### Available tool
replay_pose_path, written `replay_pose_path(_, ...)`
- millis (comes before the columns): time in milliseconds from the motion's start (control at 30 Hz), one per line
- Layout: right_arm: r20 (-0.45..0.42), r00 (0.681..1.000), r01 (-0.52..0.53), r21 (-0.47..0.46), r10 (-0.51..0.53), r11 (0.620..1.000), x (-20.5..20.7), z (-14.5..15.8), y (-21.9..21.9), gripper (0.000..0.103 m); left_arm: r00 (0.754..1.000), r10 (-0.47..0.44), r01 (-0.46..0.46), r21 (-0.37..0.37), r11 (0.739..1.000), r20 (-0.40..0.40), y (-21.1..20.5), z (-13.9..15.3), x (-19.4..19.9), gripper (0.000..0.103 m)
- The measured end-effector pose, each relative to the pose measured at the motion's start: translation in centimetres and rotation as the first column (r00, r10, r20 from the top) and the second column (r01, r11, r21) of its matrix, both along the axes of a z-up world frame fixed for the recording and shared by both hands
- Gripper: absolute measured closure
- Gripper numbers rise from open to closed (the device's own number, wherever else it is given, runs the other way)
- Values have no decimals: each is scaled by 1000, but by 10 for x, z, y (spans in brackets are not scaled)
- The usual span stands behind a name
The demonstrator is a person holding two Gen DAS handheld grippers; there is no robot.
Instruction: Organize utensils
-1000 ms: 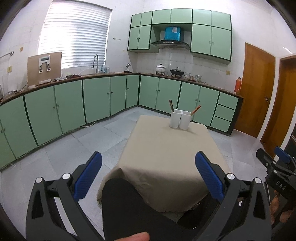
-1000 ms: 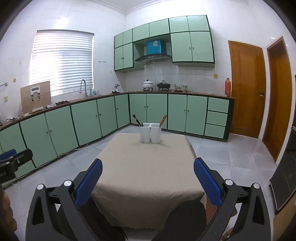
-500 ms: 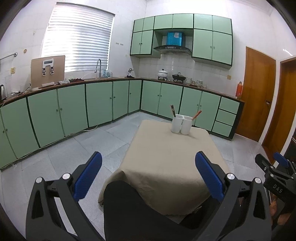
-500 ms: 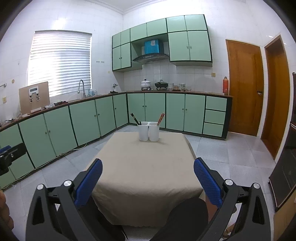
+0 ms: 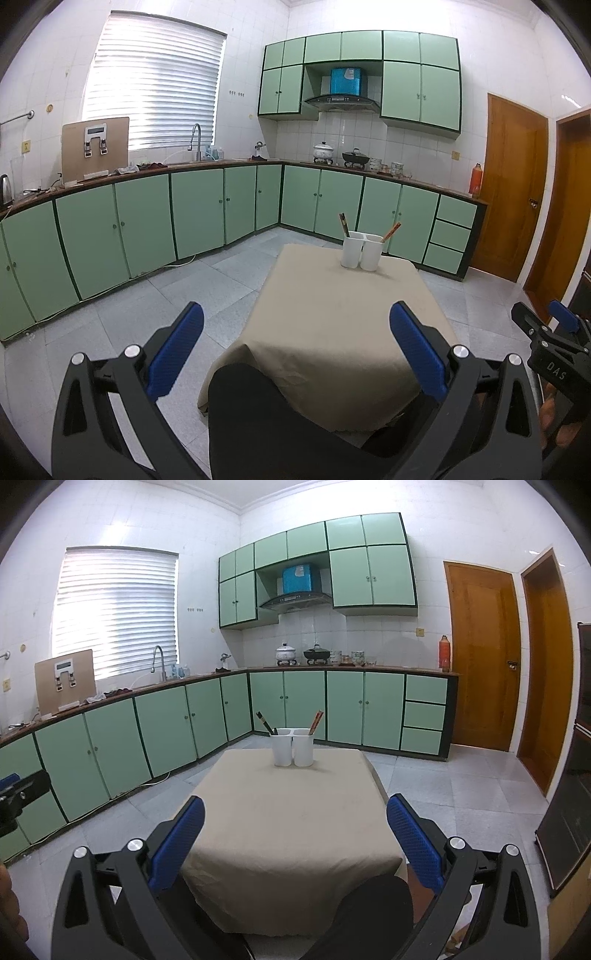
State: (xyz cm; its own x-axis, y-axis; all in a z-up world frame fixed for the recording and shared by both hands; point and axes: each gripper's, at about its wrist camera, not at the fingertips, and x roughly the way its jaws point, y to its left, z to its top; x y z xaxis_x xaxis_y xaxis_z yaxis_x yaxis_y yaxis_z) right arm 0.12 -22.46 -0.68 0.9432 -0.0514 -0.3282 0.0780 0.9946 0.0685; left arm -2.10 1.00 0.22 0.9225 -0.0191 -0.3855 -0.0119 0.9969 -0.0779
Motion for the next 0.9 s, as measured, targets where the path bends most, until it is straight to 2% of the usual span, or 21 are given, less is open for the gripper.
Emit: replay_pose_path(900, 10, 1000, 0, 1, 0, 1000, -3, 2, -2, 6, 1000, -4, 4, -13, 1000, 9, -1, 5, 1, 5)
